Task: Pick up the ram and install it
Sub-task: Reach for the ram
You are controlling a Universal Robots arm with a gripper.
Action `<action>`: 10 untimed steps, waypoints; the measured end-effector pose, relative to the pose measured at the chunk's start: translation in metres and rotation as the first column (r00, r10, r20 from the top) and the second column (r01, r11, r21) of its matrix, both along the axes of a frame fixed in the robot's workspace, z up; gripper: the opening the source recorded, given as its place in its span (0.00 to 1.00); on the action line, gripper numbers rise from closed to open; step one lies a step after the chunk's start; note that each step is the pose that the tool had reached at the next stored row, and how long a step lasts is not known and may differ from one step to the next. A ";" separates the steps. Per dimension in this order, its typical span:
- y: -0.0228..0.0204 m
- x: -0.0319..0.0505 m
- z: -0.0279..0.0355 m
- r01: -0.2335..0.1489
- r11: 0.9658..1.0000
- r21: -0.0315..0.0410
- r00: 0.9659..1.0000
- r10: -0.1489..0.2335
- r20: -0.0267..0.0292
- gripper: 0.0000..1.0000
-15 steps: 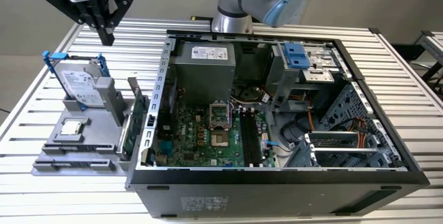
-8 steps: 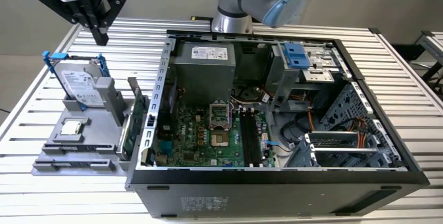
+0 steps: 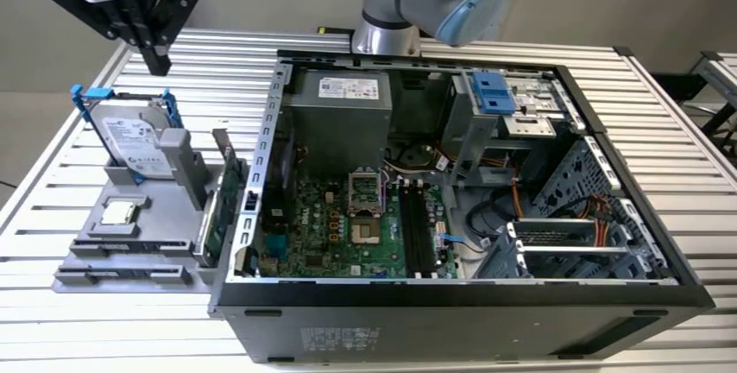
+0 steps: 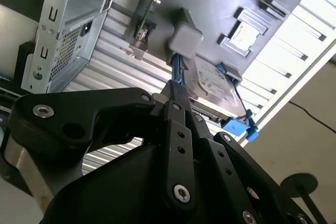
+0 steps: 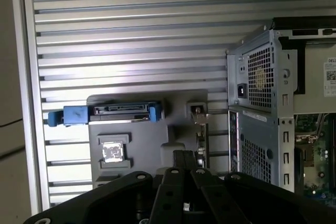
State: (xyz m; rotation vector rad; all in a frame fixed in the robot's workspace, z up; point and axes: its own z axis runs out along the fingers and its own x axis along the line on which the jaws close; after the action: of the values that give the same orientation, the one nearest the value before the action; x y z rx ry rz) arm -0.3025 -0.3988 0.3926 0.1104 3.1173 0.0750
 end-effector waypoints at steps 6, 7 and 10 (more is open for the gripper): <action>0.0000 -0.0078 0.0000 0.000 1.000 0.000 1.000 0.000 0.000 0.00; 0.0000 -0.0091 0.0000 0.000 1.000 0.000 1.000 0.000 0.000 0.00; 0.0000 -0.0134 0.0000 0.000 1.000 0.000 1.000 0.000 0.000 0.00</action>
State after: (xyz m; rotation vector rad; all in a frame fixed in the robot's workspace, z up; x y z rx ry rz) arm -0.3159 -0.3988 0.3926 0.1104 3.1174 0.0750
